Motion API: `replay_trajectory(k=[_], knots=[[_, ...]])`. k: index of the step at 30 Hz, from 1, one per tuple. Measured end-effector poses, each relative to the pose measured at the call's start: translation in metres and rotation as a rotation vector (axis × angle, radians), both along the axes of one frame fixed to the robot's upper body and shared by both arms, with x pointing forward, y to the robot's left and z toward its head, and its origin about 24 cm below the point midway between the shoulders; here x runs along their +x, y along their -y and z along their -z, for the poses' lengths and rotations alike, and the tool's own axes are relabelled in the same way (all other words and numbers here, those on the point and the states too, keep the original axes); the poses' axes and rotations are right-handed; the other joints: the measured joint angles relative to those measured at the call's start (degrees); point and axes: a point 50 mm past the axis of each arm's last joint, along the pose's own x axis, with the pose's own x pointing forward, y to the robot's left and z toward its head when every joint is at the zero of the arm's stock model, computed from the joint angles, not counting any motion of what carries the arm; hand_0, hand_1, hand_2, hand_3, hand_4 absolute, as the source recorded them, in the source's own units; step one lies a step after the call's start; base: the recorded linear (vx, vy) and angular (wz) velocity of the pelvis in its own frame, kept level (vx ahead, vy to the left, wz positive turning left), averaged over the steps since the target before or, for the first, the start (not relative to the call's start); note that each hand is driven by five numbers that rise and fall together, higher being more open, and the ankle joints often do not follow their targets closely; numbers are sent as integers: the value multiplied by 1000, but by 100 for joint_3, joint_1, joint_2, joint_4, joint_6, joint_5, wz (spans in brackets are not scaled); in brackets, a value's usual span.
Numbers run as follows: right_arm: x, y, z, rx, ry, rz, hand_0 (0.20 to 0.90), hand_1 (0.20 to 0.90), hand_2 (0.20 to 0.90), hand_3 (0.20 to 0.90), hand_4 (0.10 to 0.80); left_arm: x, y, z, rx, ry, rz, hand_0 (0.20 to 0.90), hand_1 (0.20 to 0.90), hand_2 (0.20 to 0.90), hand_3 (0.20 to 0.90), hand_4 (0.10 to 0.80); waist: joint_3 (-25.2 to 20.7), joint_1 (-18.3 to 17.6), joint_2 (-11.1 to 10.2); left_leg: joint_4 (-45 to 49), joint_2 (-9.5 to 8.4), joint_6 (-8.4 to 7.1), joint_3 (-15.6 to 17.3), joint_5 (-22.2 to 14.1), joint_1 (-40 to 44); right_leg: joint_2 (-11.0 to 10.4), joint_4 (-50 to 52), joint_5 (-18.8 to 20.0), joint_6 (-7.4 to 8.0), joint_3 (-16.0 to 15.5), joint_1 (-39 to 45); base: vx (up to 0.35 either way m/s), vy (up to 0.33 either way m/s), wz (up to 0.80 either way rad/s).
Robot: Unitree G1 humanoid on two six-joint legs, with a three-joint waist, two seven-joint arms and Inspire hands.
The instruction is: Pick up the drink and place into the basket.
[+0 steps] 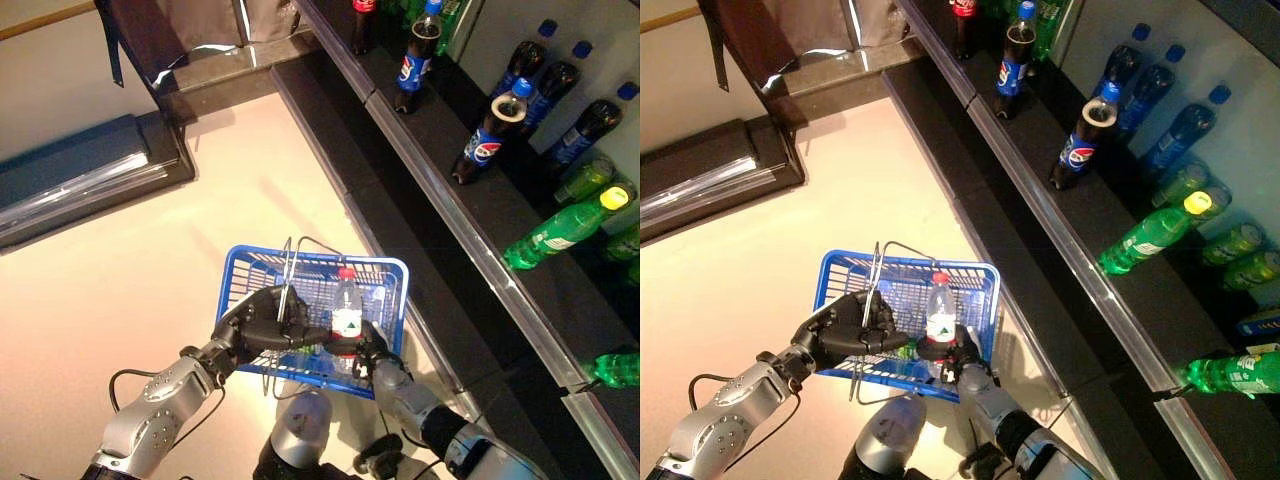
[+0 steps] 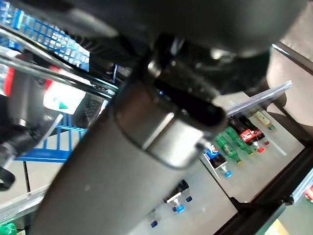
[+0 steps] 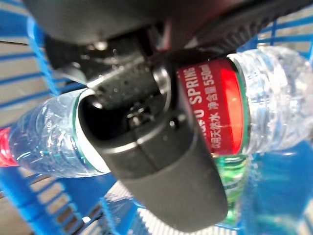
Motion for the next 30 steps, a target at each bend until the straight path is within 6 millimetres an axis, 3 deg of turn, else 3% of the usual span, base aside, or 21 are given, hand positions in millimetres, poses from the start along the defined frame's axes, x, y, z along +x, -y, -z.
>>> replay_trajectory(k=[8, 14, 30], knots=[[-6, 8, 15, 152, -142, 157, 300, 300, 300, 200, 100, -4, 8, 7, 2, -39, 42, 300, 300, 300, 200, 100, -2, -11, -3, -13, 3, 0, -12, 0, -23, 18, -64, 9, 15, -22, 0, -1, -4, 0], [-6, 4, 21, 497, -286, 436, 300, 300, 300, 200, 100, -4, 9, 7, 3, -42, 47, 300, 300, 300, 200, 100, -1, -5, -2, -22, -14, 1, -17, 0, -29, 2, -65, 7, 18, -32, -1, 5, 4, 0], [9, -4, 10, 931, -390, 749, 300, 300, 300, 200, 100, -2, 8, 3, 15, -42, 69, 300, 300, 300, 200, 100, 28, -11, 52, -22, -80, 16, -117, 11, -37, -55, -64, 1, 38, -146, 61, 24, 11, 3]])
